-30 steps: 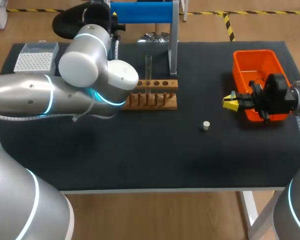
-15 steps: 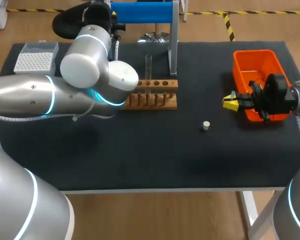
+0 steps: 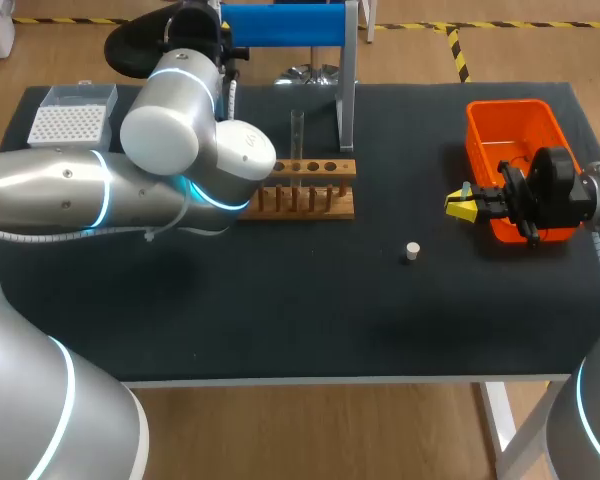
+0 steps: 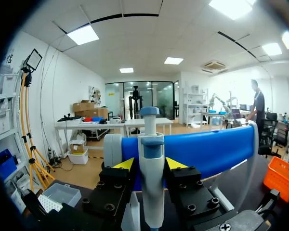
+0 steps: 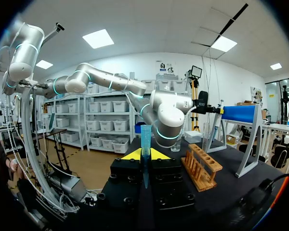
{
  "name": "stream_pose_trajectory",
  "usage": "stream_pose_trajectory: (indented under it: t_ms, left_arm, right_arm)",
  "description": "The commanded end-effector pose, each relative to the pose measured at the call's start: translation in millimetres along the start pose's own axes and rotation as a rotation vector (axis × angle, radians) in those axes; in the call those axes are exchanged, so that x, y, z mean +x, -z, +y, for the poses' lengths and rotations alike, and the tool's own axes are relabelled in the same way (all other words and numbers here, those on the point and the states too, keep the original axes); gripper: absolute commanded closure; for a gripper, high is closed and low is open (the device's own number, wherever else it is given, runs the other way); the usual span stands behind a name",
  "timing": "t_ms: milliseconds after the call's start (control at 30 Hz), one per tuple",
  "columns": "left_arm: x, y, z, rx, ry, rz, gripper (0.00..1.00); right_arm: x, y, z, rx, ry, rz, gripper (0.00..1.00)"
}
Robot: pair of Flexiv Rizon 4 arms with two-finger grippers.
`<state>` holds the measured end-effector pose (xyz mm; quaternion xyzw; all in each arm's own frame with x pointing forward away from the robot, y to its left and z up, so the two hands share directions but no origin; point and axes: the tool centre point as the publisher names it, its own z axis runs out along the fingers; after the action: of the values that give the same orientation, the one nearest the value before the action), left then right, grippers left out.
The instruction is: Invert the test tube, pick up the pipette, mount the tip to pipette, aspirate from beaker and dispense into the tube, eject the tip, return the pipette, and cap with the stopper.
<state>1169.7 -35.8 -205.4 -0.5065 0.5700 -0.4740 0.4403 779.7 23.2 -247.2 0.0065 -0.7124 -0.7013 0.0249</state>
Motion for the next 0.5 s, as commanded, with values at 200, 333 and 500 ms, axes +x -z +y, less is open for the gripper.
stream_pose_trajectory:
  t_ms: [200,333,500]
  left_arm:
    - [0.8,-6.2,-0.3,0.002,-0.004,-0.002,0.65]
    - [0.9,-6.8,-0.3,0.000,-0.005,-0.002,0.65]
    - [1.6,-8.0,1.0,-0.004,-0.003,-0.001,0.70]
  right_arm:
    - [0.6,0.1,0.1,0.001,0.000,-0.001,1.00]
    - [0.6,0.1,0.1,0.001,0.000,-0.001,1.00]
    - [0.6,0.1,0.1,0.001,0.000,-0.001,1.00]
